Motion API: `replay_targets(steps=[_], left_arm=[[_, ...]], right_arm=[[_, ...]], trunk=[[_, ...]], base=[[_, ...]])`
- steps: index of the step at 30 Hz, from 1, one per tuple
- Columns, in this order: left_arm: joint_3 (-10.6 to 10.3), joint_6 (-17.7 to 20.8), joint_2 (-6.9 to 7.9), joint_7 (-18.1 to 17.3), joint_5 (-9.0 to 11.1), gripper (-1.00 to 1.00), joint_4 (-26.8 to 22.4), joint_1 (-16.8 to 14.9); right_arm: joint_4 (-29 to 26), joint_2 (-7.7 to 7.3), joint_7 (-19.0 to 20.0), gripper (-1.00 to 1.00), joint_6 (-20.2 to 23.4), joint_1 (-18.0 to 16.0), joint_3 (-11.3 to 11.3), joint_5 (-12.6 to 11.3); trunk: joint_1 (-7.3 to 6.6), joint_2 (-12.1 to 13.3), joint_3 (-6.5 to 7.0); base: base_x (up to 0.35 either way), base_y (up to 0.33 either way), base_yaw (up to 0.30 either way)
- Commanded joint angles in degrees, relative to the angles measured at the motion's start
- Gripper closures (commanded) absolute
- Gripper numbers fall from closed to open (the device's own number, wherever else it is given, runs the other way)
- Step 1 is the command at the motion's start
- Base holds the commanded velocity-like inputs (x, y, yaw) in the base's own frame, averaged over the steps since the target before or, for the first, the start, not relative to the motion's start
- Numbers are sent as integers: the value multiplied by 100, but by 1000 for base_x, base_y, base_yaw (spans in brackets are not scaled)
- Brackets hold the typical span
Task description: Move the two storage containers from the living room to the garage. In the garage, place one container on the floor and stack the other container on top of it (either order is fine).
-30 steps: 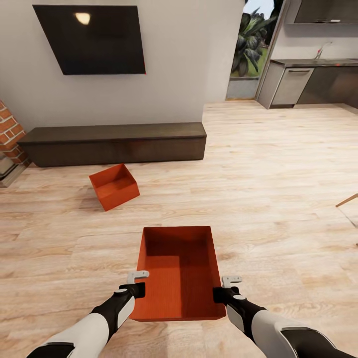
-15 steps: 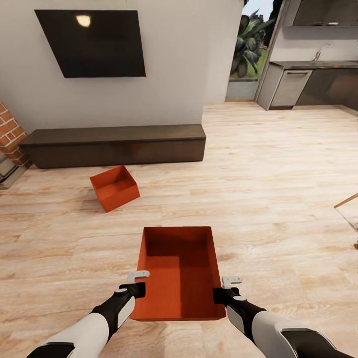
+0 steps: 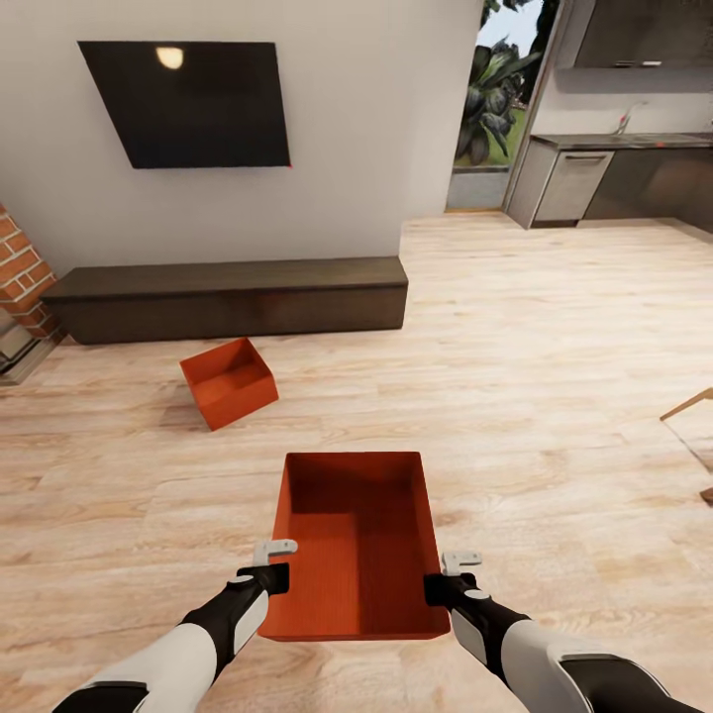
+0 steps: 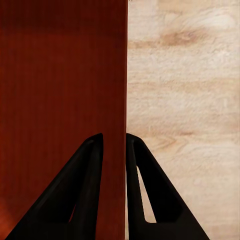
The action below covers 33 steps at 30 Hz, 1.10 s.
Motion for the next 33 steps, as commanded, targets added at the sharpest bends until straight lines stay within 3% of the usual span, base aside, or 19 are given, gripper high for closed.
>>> replay_targets(steps=[1,33], left_arm=[[113,25,4,119,-97,100,-63,-3],[113,24,6,123,-97,100,-59,-4]], right_arm=[[34,-27,-52,100,-28,-3,19,-72],[36,-30,-39,100,-27,-3,19,-72]], trunk=[[-22,37,22],[-724,1321,874]], base=[[0,0,0],[0,0,0]])
